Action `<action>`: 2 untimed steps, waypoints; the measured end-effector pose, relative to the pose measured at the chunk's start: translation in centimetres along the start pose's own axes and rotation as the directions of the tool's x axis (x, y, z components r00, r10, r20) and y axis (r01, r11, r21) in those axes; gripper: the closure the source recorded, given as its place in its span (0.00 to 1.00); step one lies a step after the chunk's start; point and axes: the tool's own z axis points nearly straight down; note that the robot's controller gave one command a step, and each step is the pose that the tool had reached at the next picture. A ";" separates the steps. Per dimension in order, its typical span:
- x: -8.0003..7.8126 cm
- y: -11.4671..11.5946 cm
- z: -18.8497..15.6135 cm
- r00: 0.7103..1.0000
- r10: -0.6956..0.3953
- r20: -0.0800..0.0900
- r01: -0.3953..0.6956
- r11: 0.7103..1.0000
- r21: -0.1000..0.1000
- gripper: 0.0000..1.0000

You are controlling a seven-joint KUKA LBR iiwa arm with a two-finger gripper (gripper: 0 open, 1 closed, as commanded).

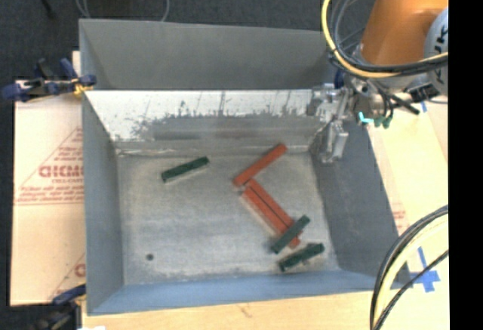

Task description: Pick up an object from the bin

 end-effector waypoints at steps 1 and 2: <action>-0.2 0.0 -0.5 1.000 -0.002 0.009 0.002 1.000 0.001 0.00; -0.3 4.4 7.9 0.997 -0.083 0.012 0.083 0.997 0.002 0.00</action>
Offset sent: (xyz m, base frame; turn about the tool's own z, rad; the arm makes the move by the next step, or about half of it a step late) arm 0.0024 0.0843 -0.1571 -0.1640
